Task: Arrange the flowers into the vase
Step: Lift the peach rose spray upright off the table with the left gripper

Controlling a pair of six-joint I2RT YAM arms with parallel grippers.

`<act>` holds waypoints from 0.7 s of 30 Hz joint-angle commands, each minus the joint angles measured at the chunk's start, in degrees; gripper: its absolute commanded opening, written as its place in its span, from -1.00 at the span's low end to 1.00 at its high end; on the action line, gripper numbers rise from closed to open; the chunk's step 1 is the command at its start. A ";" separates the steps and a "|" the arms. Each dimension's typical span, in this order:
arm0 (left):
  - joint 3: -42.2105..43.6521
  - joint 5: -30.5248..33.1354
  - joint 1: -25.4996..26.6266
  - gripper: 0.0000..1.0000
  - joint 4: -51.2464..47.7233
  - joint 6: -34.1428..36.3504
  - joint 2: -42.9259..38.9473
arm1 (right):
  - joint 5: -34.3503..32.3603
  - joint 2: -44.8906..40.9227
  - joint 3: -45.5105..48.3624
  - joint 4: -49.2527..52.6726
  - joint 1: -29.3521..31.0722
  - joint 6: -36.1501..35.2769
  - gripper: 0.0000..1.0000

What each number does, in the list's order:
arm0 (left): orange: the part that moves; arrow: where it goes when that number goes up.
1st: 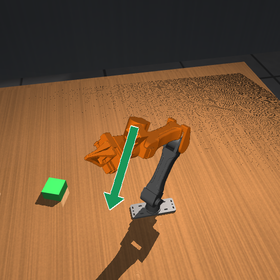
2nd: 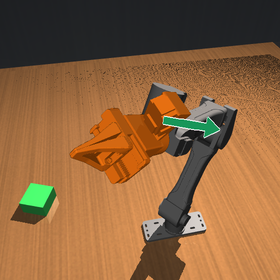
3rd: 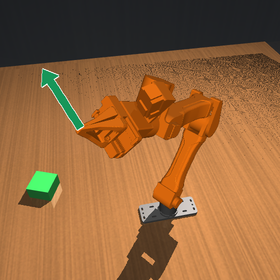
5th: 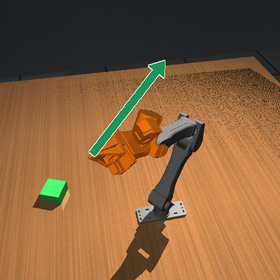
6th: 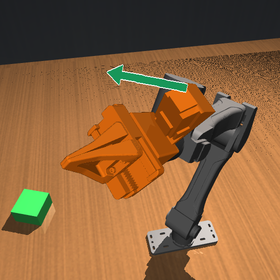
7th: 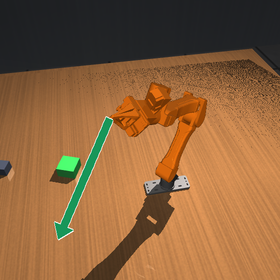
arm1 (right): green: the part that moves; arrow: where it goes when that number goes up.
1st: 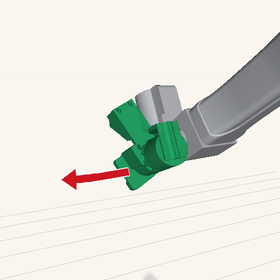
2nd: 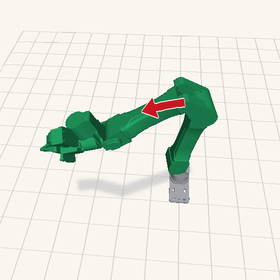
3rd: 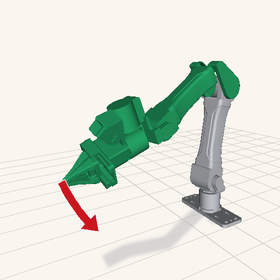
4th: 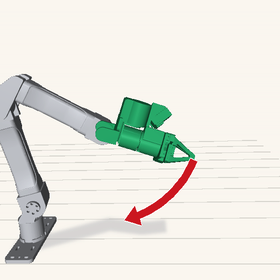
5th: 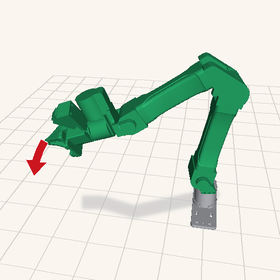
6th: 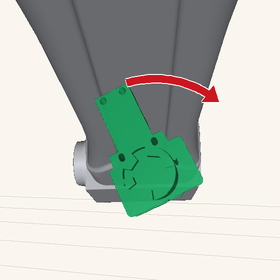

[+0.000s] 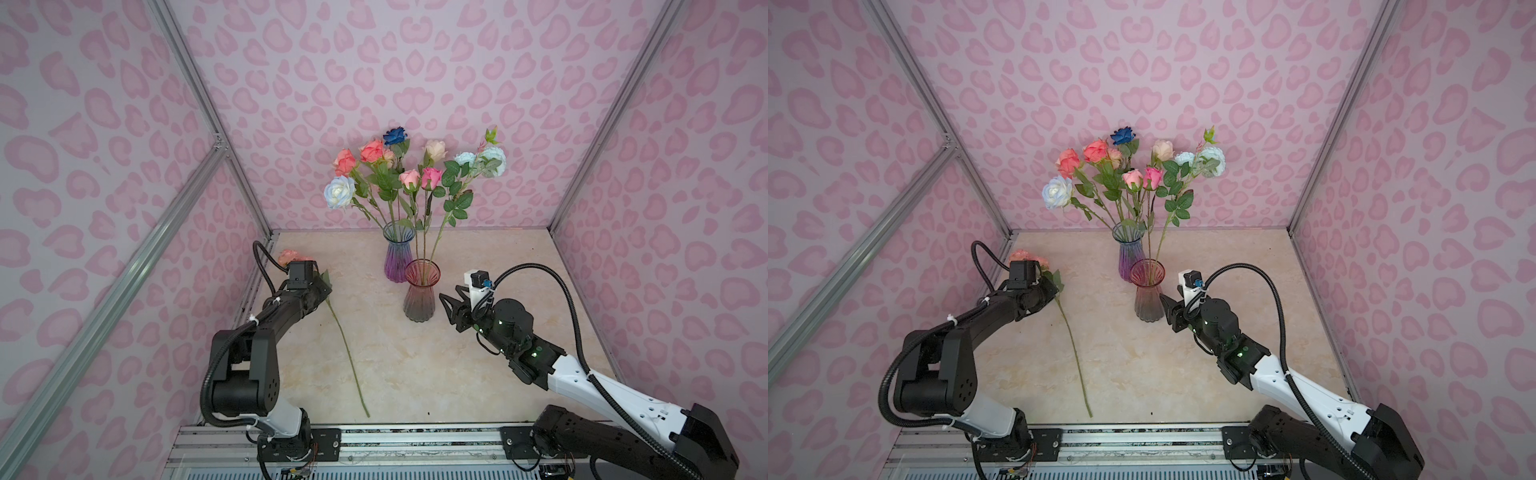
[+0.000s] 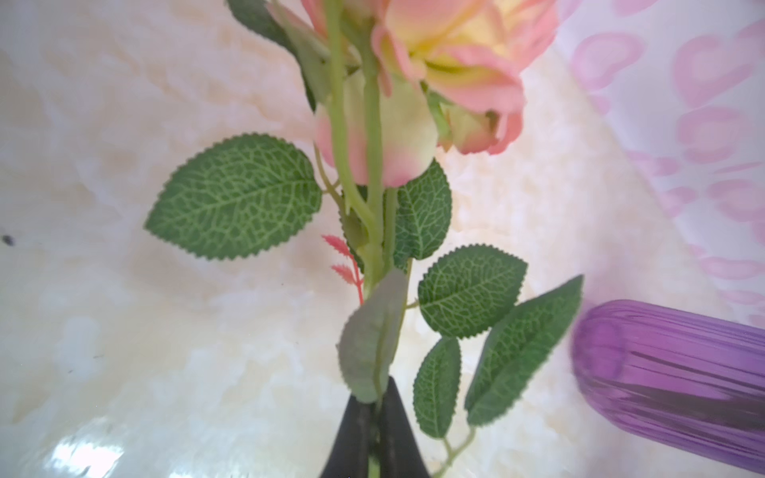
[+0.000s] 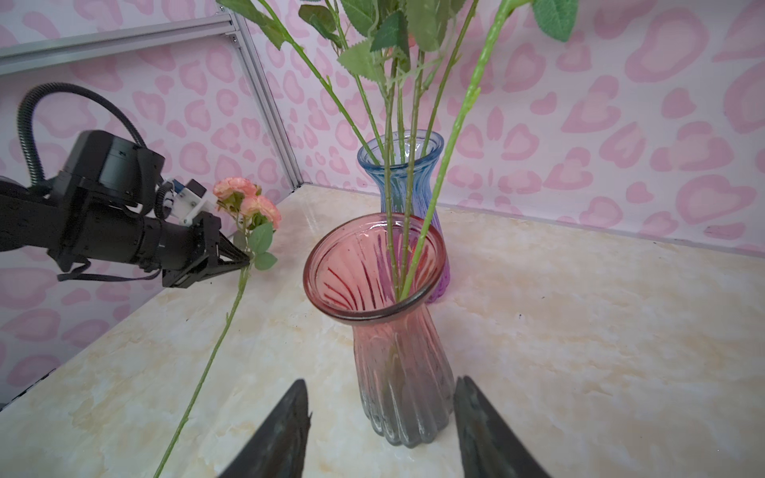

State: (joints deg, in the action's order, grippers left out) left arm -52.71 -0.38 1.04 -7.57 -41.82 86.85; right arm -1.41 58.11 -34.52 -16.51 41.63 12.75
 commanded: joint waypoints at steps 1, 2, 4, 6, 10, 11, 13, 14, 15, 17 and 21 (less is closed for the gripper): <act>-1.27 0.57 -0.03 -0.94 -2.67 1.58 -6.62 | -0.43 -0.60 -0.67 0.60 0.03 -0.12 0.14; -1.65 0.39 -0.02 -0.94 -2.90 2.10 -8.93 | -0.60 -0.84 -0.80 0.69 0.03 -0.19 0.14; -2.46 -1.01 0.18 -0.94 -2.27 3.98 -14.41 | -0.74 -1.29 -1.16 0.98 -0.05 -0.14 0.14; -2.49 -0.78 1.36 -0.94 0.18 7.26 -20.51 | -0.57 -1.57 -1.47 0.92 -0.07 0.12 0.14; -2.41 1.70 6.85 -0.94 4.91 16.78 -32.50 | 12.80 -0.62 -2.53 -1.41 0.27 -1.76 0.17; -2.94 1.67 7.84 -0.94 5.07 18.25 -34.75 | 16.71 0.12 -3.15 -2.08 0.78 -2.74 0.17; -3.74 0.99 9.15 -0.94 5.28 19.87 -38.42 | 17.74 1.39 -4.43 -1.96 2.90 -4.07 0.17; -4.00 0.43 9.60 -0.94 5.55 20.78 -39.96 | 16.15 1.85 -5.08 -1.41 4.22 -5.02 0.17; -4.47 0.13 10.15 -0.94 5.76 21.67 -41.74 | 14.03 2.29 -5.77 -0.62 5.39 -6.05 0.17; -6.07 -1.21 10.65 -0.94 5.73 23.34 -44.20 | 11.00 2.98 -6.75 0.54 6.53 -6.69 0.17; -10.85 -6.02 10.90 -0.94 5.38 24.26 -47.13 | 8.44 3.00 -7.10 0.74 6.54 -6.20 0.17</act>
State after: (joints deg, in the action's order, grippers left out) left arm -61.32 -2.44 11.70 -4.56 -20.47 40.86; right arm 9.32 61.04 -41.56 -16.36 47.99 7.57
